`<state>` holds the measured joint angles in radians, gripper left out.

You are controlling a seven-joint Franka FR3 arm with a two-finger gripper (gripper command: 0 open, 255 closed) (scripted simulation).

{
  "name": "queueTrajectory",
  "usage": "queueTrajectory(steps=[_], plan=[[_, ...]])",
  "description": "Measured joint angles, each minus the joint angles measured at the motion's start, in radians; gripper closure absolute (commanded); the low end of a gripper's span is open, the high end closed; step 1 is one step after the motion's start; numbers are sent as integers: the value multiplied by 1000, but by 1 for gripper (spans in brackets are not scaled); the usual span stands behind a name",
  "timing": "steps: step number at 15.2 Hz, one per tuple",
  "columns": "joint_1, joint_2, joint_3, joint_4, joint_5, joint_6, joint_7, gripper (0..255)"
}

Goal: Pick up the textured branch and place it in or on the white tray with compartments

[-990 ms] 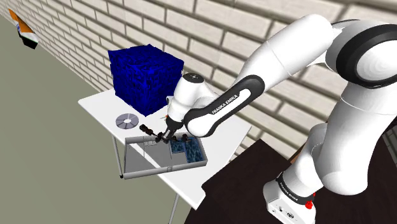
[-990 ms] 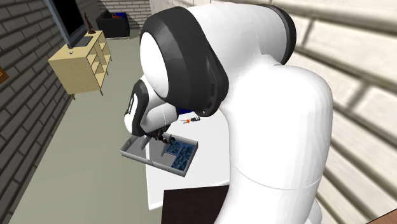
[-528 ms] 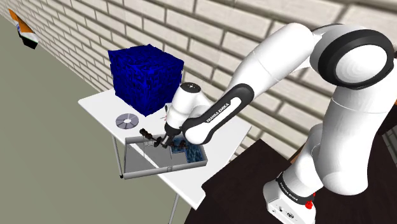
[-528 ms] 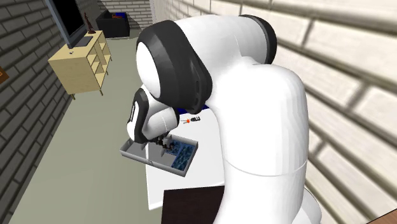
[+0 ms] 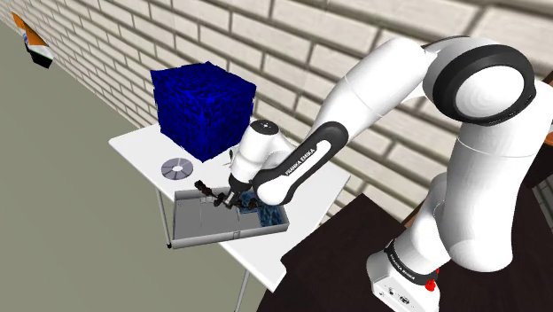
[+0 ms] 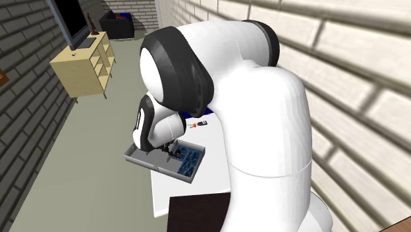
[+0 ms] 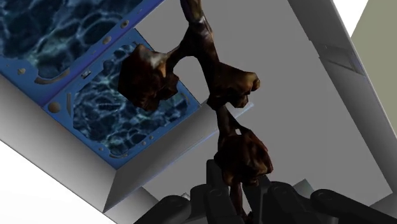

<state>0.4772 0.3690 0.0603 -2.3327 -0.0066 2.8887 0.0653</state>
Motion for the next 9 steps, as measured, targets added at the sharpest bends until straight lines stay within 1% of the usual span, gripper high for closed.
queueTrajectory(steps=[1,2,8,9], plan=[[0,0,0,0,0,1,0,255],[0,0,0,0,0,1,0,0],[-1,6,1,-2,1,1,-2,0],[-4,-12,3,-8,2,-12,-4,0]])
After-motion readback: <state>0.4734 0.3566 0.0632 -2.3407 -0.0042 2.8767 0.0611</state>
